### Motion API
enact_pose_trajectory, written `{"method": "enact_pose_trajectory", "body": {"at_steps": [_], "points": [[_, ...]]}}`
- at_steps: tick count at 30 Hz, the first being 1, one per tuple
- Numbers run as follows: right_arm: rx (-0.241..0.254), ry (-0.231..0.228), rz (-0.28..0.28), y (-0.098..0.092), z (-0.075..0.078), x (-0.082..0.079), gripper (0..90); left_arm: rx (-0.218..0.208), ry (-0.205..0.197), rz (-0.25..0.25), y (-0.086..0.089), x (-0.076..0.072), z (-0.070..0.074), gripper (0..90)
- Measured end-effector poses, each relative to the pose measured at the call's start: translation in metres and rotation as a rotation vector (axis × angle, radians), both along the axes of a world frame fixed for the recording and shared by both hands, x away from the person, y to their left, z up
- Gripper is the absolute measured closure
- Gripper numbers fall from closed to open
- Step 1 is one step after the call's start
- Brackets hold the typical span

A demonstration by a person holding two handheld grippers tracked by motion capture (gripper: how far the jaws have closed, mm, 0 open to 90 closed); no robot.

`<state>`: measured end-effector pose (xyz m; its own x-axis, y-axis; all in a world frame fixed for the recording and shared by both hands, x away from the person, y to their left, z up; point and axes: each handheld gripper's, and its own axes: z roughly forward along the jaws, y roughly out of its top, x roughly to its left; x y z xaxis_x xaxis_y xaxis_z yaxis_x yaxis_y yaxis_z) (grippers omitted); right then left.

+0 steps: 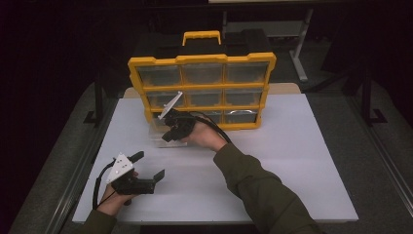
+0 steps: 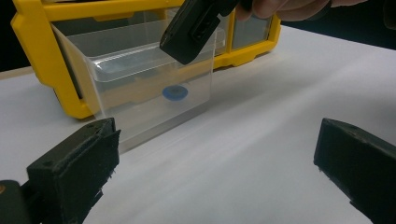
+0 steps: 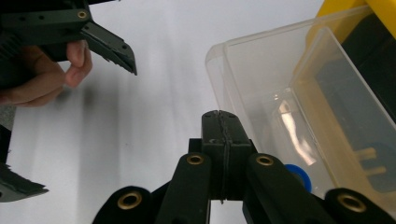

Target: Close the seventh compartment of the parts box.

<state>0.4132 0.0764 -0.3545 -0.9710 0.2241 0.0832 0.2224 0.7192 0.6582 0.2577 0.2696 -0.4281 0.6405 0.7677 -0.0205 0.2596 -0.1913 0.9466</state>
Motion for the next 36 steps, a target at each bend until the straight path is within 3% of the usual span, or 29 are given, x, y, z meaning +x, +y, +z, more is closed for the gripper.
{"method": "enact_pose_trajectory", "body": {"at_steps": [6, 36], "points": [[-0.006, -0.020, 0.009, 0.001, -0.002, 0.000, 89.4, 0.000, -0.001, -0.003, 0.000, 0.000, 0.000, 0.0], [0.015, -0.035, -0.066, -0.002, -0.004, 0.016, 89.5, 0.001, 0.001, -0.006, -0.001, 0.000, 0.000, 0.0]]}}
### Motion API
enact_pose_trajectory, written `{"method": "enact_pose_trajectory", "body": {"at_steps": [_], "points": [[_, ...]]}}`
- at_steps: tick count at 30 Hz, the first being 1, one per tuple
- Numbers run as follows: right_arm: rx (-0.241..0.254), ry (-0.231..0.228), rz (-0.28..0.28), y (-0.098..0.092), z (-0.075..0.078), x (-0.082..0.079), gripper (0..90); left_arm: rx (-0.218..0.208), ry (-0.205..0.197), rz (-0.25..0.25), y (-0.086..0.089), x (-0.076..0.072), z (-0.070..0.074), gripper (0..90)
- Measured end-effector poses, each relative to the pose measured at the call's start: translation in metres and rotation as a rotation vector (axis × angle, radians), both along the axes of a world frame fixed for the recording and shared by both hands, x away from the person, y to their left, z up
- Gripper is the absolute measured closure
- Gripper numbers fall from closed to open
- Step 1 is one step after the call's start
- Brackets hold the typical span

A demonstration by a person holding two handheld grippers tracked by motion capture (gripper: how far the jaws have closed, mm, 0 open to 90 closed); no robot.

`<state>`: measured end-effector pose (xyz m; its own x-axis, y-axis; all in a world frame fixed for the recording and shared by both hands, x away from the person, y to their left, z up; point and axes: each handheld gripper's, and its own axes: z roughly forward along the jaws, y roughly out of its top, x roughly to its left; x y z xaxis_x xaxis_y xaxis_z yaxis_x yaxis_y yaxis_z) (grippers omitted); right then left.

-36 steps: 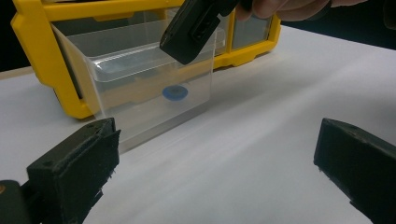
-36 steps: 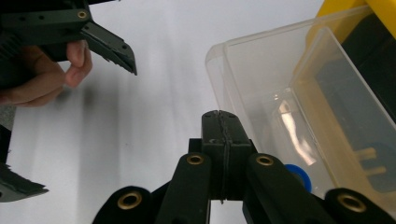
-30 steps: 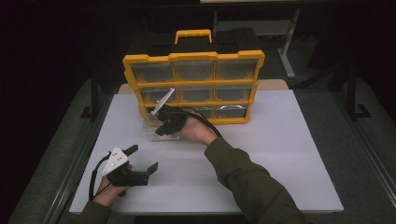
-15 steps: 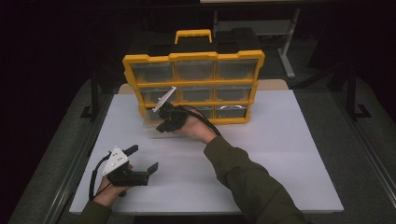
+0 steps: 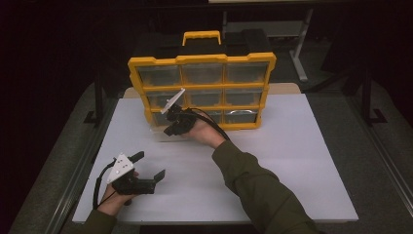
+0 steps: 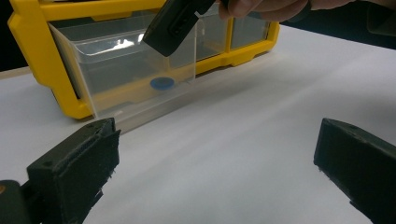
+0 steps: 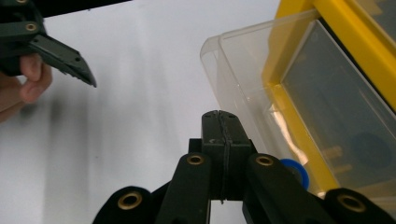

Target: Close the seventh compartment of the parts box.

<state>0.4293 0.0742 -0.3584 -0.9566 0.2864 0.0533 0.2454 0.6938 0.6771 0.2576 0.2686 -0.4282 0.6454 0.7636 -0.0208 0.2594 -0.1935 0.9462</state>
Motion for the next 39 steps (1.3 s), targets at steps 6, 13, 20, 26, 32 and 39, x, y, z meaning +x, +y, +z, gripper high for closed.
{"method": "enact_pose_trajectory", "body": {"at_steps": [6, 13, 20, 26, 32, 39], "points": [[-0.002, 0.014, -0.033, -0.004, -0.001, 0.004, 89.5, 0.001, 0.002, -0.001, 0.001, 0.000, -0.001, 0.0], [0.005, 0.013, -0.042, -0.004, -0.004, 0.008, 89.5, 0.004, 0.002, -0.003, 0.001, 0.000, -0.001, 0.0], [0.013, 0.012, -0.052, -0.004, -0.005, 0.010, 89.5, 0.006, 0.002, -0.004, 0.001, 0.000, 0.000, 0.0], [0.018, 0.000, -0.074, -0.006, -0.005, 0.014, 89.5, 0.006, 0.002, -0.006, 0.000, 0.000, 0.000, 0.0], [0.023, -0.001, -0.091, -0.007, -0.006, 0.019, 89.5, 0.007, 0.002, -0.006, 0.000, 0.000, 0.000, 0.0], [0.015, 0.004, -0.119, -0.006, -0.005, 0.022, 89.5, -0.002, 0.002, -0.006, 0.000, 0.001, 0.000, 0.0]]}}
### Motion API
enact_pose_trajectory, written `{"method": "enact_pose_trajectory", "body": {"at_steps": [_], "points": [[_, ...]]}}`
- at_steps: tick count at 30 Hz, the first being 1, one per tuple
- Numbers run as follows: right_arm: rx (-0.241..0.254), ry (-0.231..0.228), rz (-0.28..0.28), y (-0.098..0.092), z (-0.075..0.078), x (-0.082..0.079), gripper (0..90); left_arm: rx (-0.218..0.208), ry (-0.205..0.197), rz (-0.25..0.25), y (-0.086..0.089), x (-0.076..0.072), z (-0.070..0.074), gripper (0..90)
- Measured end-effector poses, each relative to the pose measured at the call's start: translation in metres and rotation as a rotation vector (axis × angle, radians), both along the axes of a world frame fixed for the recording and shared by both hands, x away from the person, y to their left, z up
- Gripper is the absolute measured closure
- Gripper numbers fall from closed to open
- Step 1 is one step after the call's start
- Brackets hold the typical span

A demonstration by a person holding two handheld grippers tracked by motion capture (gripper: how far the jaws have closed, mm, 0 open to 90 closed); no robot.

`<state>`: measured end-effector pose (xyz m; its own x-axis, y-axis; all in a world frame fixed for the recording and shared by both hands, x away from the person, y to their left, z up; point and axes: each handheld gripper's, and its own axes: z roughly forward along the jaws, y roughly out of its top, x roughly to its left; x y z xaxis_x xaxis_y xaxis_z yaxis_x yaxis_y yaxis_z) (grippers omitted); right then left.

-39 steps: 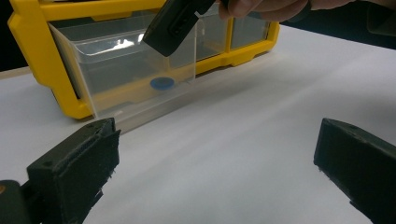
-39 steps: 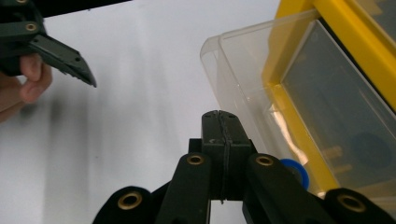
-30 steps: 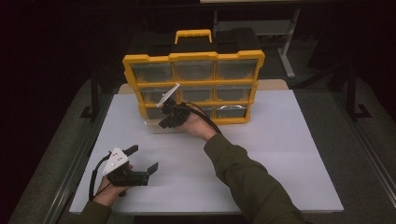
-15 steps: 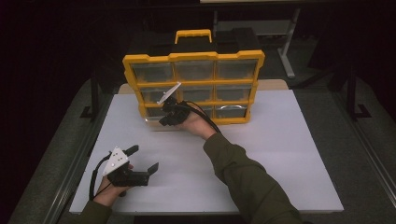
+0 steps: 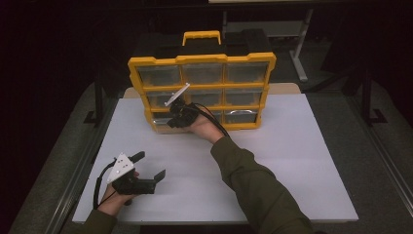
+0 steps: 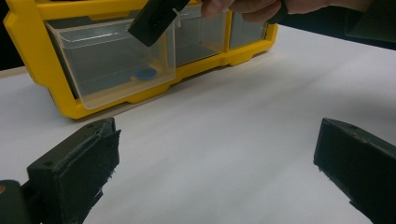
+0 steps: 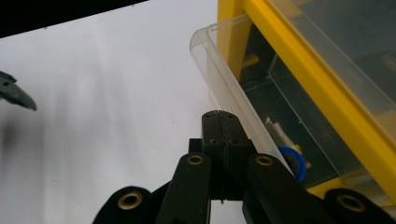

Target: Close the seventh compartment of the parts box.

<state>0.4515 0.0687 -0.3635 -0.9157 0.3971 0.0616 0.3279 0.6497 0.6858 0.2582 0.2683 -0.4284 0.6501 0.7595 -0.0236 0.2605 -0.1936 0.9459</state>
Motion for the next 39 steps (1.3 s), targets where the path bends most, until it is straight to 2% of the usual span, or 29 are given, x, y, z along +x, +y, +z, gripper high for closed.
{"method": "enact_pose_trajectory", "body": {"at_steps": [2, 6, 7, 8, 13, 16, 17, 20, 21, 28, 34, 37, 39], "points": [[0.004, -0.021, 0.009, 0.000, 0.000, 0.002, 89.5, 0.004, 0.001, 0.001, 0.000, 0.000, 0.001, 0.0], [0.011, -0.024, -0.005, 0.000, -0.001, 0.003, 89.6, 0.006, 0.002, -0.001, 0.000, 0.000, 0.000, 0.0], [0.011, -0.008, -0.018, -0.001, -0.001, 0.002, 89.5, 0.007, 0.002, 0.001, 0.000, 0.000, -0.001, 0.0], [0.014, -0.025, -0.007, -0.001, -0.001, 0.004, 89.5, 0.008, 0.002, 0.000, 0.000, 0.000, -0.001, 0.0], [0.011, -0.035, -0.022, -0.003, -0.002, 0.007, 89.5, 0.004, 0.000, 0.002, 0.001, 0.000, 0.000, 0.0], [0.022, -0.038, -0.035, -0.004, -0.002, 0.010, 89.5, 0.008, 0.000, -0.001, 0.000, 0.000, -0.001, 0.0], [0.017, -0.023, -0.061, -0.003, -0.001, 0.009, 89.5, 0.010, 0.000, -0.001, 0.000, 0.000, -0.001, 0.0], [0.015, -0.036, -0.076, -0.004, -0.002, 0.011, 89.5, 0.012, 0.002, -0.001, 0.002, 0.000, -0.001, 0.0], [0.015, -0.056, -0.060, -0.005, -0.003, 0.013, 89.6, 0.011, 0.002, -0.001, 0.002, 0.000, -0.001, 0.0], [0.021, -0.053, -0.095, -0.003, -0.003, 0.013, 89.6, 0.009, 0.003, 0.000, 0.002, 0.000, -0.001, 0.0], [0.017, -0.074, -0.105, -0.002, -0.003, 0.014, 89.5, 0.002, 0.002, 0.002, 0.002, 0.000, -0.002, 0.0], [0.012, -0.095, -0.093, -0.002, -0.004, 0.015, 89.5, 0.008, 0.005, 0.001, 0.003, -0.001, -0.001, 0.0], [0.021, -0.076, -0.099, -0.003, -0.002, 0.013, 89.5, 0.006, 0.005, 0.001, 0.003, -0.001, -0.002, 0.0]]}}
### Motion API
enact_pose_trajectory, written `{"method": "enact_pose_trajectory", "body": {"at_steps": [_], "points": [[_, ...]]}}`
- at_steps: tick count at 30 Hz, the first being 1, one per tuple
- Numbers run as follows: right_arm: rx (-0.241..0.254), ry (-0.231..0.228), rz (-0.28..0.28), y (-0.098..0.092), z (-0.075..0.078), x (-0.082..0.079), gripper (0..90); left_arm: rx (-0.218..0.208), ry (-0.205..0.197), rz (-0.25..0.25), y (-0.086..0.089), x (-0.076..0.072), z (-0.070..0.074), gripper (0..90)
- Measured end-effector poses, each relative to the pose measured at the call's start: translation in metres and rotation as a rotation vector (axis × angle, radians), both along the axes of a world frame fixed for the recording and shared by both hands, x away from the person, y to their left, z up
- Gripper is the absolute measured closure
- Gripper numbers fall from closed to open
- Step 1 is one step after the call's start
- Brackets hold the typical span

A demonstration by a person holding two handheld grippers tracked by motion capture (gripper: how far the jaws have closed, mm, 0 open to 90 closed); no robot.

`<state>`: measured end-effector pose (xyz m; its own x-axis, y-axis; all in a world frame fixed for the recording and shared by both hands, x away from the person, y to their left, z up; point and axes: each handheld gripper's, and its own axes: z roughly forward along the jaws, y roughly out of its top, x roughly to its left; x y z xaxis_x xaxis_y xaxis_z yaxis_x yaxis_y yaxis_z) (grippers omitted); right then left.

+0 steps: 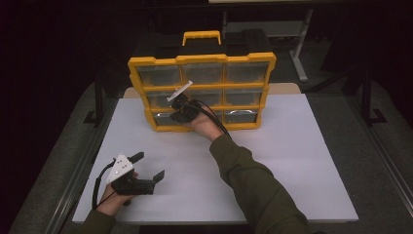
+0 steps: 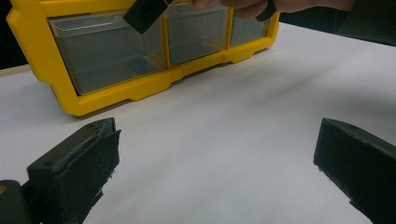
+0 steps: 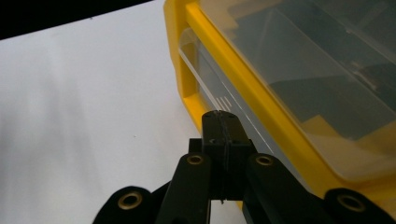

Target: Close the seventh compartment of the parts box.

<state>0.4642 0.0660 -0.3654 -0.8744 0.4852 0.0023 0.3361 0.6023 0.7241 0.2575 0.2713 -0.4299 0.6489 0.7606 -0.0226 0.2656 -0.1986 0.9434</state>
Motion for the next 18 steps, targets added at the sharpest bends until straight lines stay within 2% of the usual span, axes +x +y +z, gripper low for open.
{"method": "enact_pose_trajectory", "body": {"at_steps": [5, 8, 9, 11, 12, 14, 16, 18], "points": [[0.009, 0.014, 0.009, -0.002, 0.002, -0.004, 89.4, 0.004, -0.003, 0.001, 0.001, 0.000, 0.000, 0.0], [0.029, 0.029, 0.009, -0.006, 0.004, -0.008, 89.3, 0.006, -0.005, 0.001, 0.001, 0.000, 0.000, 0.0], [0.050, 0.041, 0.009, -0.007, 0.004, -0.010, 88.3, 0.005, -0.005, 0.001, 0.001, 0.000, 0.000, 0.0], [0.037, 0.019, 0.017, -0.011, 0.004, -0.012, 84.4, 0.005, -0.006, 0.002, 0.001, 0.000, 0.000, 0.0], [0.037, 0.027, 0.013, -0.011, 0.004, -0.015, 83.1, 0.005, -0.005, 0.003, 0.001, 0.000, 0.000, 0.0], [0.037, 0.011, 0.021, -0.015, 0.003, -0.017, 79.9, 0.007, -0.006, 0.002, 0.001, 0.000, 0.001, 0.0], [0.050, 0.033, 0.002, -0.019, 0.003, -0.021, 74.6, 0.003, -0.006, 0.004, 0.000, 0.000, 0.001, 0.0], [0.043, 0.021, 0.000, -0.022, 0.001, -0.024, 69.3, 0.003, -0.005, 0.002, 0.000, 0.000, 0.001, 0.0]]}}
